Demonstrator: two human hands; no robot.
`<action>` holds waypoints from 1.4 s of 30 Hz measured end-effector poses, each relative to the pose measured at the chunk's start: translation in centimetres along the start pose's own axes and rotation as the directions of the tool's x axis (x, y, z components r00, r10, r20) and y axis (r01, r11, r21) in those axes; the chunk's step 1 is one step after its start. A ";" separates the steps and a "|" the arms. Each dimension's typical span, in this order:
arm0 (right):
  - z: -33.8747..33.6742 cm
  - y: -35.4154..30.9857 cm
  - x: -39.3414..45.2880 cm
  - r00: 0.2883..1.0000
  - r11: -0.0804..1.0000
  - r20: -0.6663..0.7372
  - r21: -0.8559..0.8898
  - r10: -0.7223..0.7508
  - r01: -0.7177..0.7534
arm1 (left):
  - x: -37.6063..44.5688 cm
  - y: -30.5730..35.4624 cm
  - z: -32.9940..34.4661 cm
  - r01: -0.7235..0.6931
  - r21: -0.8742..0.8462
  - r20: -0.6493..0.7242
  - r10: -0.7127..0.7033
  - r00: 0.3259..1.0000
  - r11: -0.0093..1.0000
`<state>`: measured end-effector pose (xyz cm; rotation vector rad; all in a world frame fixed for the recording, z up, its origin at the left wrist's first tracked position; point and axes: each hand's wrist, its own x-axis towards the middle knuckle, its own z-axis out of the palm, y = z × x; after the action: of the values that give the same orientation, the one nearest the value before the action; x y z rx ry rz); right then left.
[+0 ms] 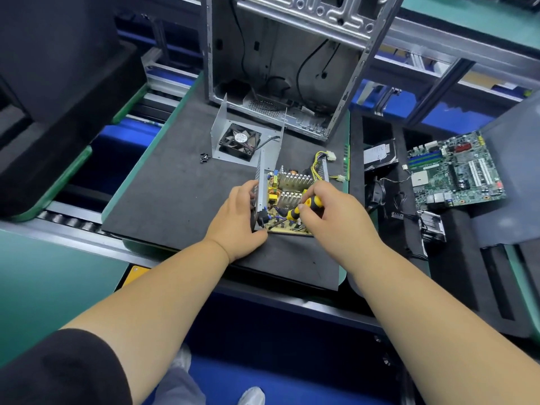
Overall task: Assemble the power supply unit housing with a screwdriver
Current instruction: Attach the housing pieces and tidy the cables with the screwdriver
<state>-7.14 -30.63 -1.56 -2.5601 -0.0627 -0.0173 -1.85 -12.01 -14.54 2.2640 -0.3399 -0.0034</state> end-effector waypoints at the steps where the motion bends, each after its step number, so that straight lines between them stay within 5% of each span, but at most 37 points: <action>1: 0.0 -0.1 0.2 1.000 0.999 0.004 -0.032 -0.010 0.010 | 0.0 0.0 0.0 -0.001 0.003 0.000 0.001 1.000 1.000; 8: -0.6 -1.7 1.5 0.983 0.930 0.090 -0.321 -0.159 0.180 | 0.1 -0.2 0.3 -0.018 -0.020 -0.010 0.017 1.000 1.000; 18: -1.7 -4.3 3.8 0.838 0.686 0.423 -0.496 -0.344 0.532 | 0.2 -0.3 0.5 -0.005 -0.005 -0.014 0.005 1.000 1.000; 26: -1.1 -5.3 5.1 0.883 0.668 0.428 -0.601 -0.195 0.438 | 0.3 -0.3 0.5 0.012 -0.017 -0.003 -0.012 1.000 1.000; 34: -0.2 -4.6 5.5 0.980 0.677 0.181 -0.712 -0.082 0.188 | 0.4 -0.5 0.5 0.017 -0.021 0.014 -0.016 1.000 1.000; 42: -0.1 -4.5 5.5 0.988 0.688 0.156 -0.715 -0.016 0.124 | 0.4 -0.7 0.8 0.003 -0.017 -0.001 -0.003 1.000 1.000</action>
<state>-1.88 -26.68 1.18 -3.3619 -0.2559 0.1344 -1.36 -12.24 -15.52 2.2479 -0.3344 -0.0070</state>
